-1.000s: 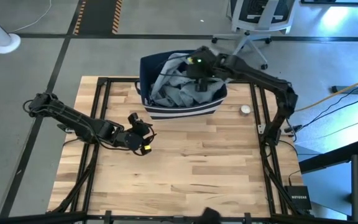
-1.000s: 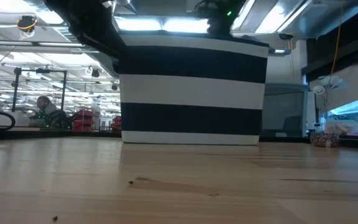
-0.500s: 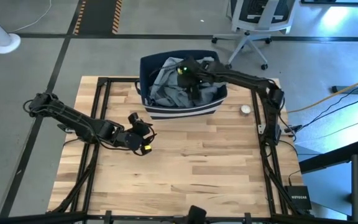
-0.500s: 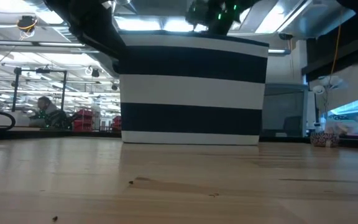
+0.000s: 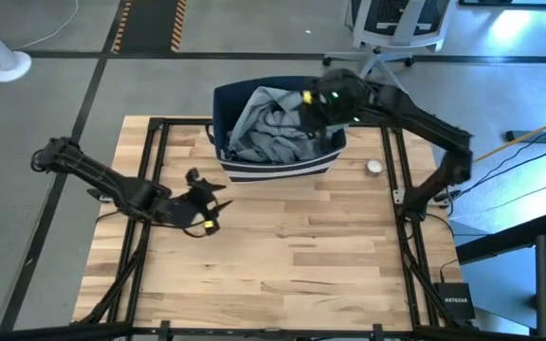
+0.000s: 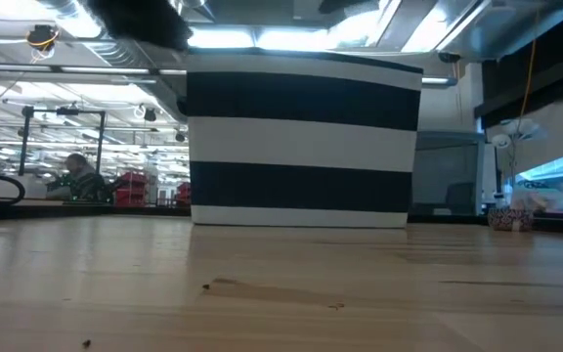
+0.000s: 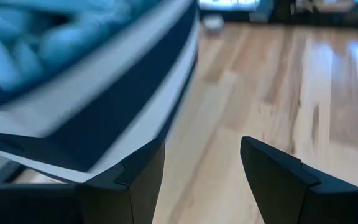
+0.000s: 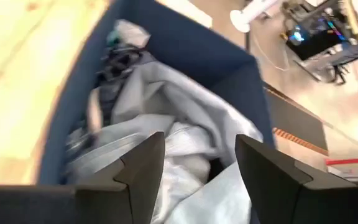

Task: Sort clothes
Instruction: Return to Home Position

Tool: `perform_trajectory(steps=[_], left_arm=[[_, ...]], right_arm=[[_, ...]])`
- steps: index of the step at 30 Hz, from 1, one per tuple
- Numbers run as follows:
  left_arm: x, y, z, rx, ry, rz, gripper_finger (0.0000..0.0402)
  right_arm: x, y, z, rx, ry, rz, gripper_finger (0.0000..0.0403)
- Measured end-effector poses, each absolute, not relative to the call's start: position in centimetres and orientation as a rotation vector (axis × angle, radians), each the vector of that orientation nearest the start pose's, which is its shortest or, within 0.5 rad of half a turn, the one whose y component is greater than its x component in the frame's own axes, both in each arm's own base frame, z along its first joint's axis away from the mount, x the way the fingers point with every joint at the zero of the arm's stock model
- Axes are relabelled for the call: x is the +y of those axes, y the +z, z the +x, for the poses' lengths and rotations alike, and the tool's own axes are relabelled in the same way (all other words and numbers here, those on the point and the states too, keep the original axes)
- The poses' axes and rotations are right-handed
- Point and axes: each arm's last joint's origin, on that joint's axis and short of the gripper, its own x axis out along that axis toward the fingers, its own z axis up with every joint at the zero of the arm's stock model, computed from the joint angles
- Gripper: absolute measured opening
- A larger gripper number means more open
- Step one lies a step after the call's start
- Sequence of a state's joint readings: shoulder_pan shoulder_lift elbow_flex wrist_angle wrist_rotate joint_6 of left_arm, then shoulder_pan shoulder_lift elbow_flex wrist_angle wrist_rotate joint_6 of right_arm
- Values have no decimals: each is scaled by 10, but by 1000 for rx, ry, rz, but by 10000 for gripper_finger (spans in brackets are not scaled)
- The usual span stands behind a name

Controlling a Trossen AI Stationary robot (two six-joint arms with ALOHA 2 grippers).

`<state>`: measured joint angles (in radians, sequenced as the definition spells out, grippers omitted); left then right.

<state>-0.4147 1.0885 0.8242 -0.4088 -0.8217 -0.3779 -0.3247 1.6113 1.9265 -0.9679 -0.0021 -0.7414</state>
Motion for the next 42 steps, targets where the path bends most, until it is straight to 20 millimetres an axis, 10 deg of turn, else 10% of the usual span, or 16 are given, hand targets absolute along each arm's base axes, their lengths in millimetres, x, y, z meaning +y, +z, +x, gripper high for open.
perform_trajectory(steps=[12, 31, 42], left_arm=[[-74, 309, 165, 343, 305, 21, 202], [-25, 239, 132, 144, 160, -148, 42], [-18, 221, 112, 75, 167, -138, 2]], right_arm=[[-44, 375, 232, 554, -57, -598, 216], [5, 267, 140, 144, -19, -452, 213], [7, 202, 121, 5, 87, -414, 69]])
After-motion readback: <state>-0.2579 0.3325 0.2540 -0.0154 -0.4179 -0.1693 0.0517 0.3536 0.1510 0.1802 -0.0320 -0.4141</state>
